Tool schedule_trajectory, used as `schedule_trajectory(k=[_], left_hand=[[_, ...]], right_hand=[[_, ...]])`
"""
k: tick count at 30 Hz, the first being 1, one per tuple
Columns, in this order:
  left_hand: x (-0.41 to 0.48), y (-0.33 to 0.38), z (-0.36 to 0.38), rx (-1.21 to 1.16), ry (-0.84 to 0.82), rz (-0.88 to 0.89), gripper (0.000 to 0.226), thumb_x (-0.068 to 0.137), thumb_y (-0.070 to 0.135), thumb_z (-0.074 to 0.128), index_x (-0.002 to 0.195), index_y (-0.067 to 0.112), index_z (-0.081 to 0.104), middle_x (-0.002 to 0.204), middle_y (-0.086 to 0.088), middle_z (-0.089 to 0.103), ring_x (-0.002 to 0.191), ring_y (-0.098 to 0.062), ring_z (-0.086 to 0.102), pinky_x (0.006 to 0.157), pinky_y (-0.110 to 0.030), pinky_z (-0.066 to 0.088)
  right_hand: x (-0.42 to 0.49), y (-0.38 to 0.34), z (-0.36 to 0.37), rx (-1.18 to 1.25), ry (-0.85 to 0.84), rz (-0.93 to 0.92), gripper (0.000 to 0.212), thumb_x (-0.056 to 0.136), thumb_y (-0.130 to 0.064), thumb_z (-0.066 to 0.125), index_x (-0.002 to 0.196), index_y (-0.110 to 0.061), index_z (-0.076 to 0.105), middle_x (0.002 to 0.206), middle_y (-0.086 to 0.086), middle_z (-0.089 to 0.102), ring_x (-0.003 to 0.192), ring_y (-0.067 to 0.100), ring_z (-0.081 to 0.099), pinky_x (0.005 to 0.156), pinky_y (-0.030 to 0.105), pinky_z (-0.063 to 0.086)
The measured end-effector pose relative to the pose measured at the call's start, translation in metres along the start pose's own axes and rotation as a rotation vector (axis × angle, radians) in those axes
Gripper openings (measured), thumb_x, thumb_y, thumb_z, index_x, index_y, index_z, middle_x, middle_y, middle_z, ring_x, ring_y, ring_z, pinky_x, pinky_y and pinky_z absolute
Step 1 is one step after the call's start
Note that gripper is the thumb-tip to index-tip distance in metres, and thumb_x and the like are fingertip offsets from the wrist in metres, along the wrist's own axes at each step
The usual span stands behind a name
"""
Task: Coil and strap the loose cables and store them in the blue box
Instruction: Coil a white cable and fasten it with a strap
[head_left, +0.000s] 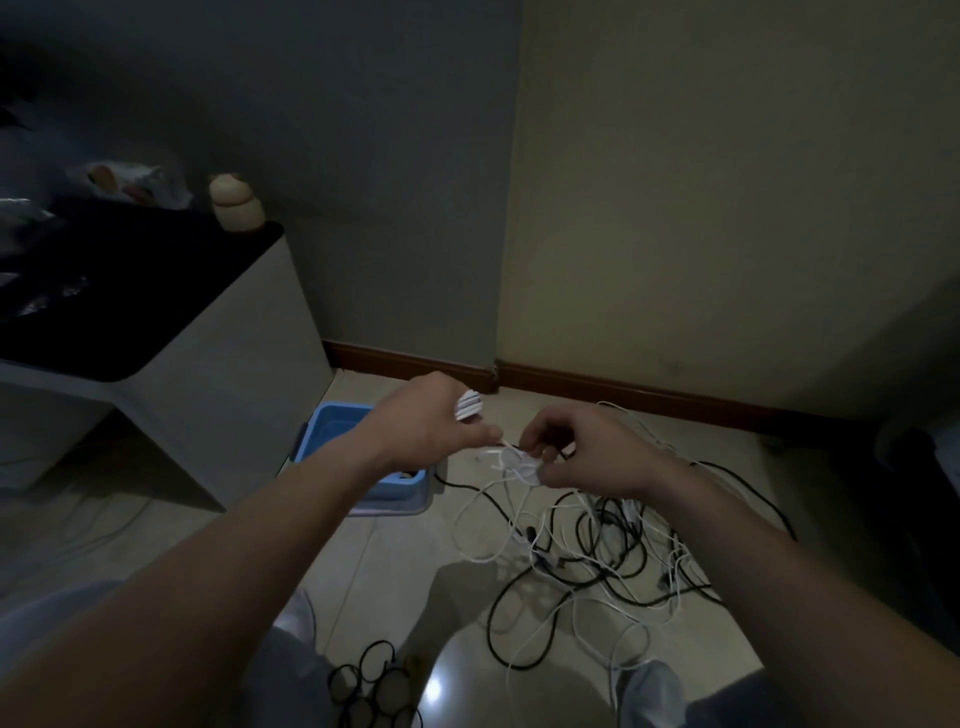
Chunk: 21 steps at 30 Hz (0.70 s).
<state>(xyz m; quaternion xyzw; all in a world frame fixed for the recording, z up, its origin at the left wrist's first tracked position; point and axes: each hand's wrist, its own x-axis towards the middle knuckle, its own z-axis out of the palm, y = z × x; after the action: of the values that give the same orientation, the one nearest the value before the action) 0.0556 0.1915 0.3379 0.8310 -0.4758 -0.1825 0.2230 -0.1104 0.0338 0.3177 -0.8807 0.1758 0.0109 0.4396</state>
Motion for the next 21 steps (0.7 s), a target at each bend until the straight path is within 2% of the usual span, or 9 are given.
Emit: schedule_trajectory(k=[3,5,7,9,11,14,17,21], left_hand=[[0.000,0.001,-0.001,-0.072,0.060,0.020,0.042,0.088,0.047,0.070,0.062,0.018,0.054,0.052,0.006,0.051,0.042,-0.005,0.044,0.050,-0.027,0.037],[0.000,0.000,-0.003,-0.180,0.109,0.012,0.043,0.089,0.042,0.069,0.060,0.016,0.053,0.052,0.007,0.048,0.045,-0.006,0.041,0.049,-0.026,0.036],[0.000,0.000,-0.005,-0.296,0.174,-0.012,0.043,0.089,0.040,0.071,0.066,0.006,0.055,0.054,0.005,0.048,0.048,-0.007,0.040,0.051,-0.027,0.035],[-0.001,0.000,-0.006,-0.404,0.205,-0.038,0.046,0.088,0.038,0.072,0.071,-0.001,0.054,0.057,0.000,0.047,0.051,-0.011,0.041,0.053,-0.032,0.036],[-0.001,-0.001,-0.006,-0.464,0.226,-0.067,0.046,0.088,0.037,0.073,0.069,0.000,0.053,0.057,-0.001,0.047,0.051,-0.012,0.041,0.052,-0.032,0.037],[0.002,-0.002,-0.004,-0.482,0.298,-0.122,0.040,0.088,0.035,0.073,0.065,0.010,0.054,0.053,0.001,0.047,0.046,-0.008,0.042,0.044,-0.025,0.039],[0.004,-0.008,-0.006,-0.456,0.353,-0.183,0.040,0.090,0.034,0.072,0.061,0.015,0.052,0.044,0.010,0.045,0.039,-0.002,0.039,0.040,-0.020,0.036],[0.006,-0.016,-0.010,-0.413,0.376,-0.238,0.039,0.091,0.034,0.070,0.062,0.012,0.055,0.041,0.010,0.042,0.036,-0.003,0.038,0.043,-0.025,0.037]], right_hand=[[0.000,0.000,0.006,-0.107,-0.011,-0.028,0.013,0.082,-0.027,0.080,0.092,-0.025,0.072,0.086,-0.009,0.070,0.073,0.002,0.062,0.065,0.021,0.048],[0.000,0.000,0.007,-0.153,0.002,-0.033,0.007,0.087,-0.025,0.075,0.093,-0.024,0.073,0.084,-0.008,0.071,0.073,0.000,0.062,0.065,0.024,0.049],[0.001,-0.001,0.006,-0.161,0.020,-0.001,0.010,0.083,-0.019,0.074,0.091,-0.025,0.072,0.082,-0.005,0.071,0.075,0.009,0.065,0.069,0.034,0.052],[0.002,0.000,0.005,-0.221,0.027,0.028,0.014,0.076,-0.016,0.075,0.085,-0.026,0.070,0.080,-0.004,0.070,0.075,0.013,0.065,0.069,0.035,0.053],[0.002,0.001,0.005,-0.290,0.017,0.054,0.016,0.073,-0.018,0.075,0.082,-0.028,0.067,0.079,-0.006,0.068,0.073,0.010,0.063,0.067,0.033,0.053],[0.003,0.005,0.005,-0.241,-0.015,0.049,0.016,0.072,-0.016,0.077,0.077,-0.026,0.066,0.078,-0.003,0.067,0.068,0.010,0.060,0.063,0.032,0.050],[0.004,0.007,0.003,-0.103,-0.011,-0.013,0.022,0.072,-0.013,0.079,0.070,-0.025,0.061,0.064,-0.009,0.056,0.058,0.006,0.049,0.057,0.028,0.040],[0.005,0.009,0.000,0.055,0.077,-0.064,0.041,0.073,-0.016,0.083,0.062,-0.026,0.045,0.056,-0.014,0.040,0.055,0.007,0.037,0.054,0.028,0.032]])
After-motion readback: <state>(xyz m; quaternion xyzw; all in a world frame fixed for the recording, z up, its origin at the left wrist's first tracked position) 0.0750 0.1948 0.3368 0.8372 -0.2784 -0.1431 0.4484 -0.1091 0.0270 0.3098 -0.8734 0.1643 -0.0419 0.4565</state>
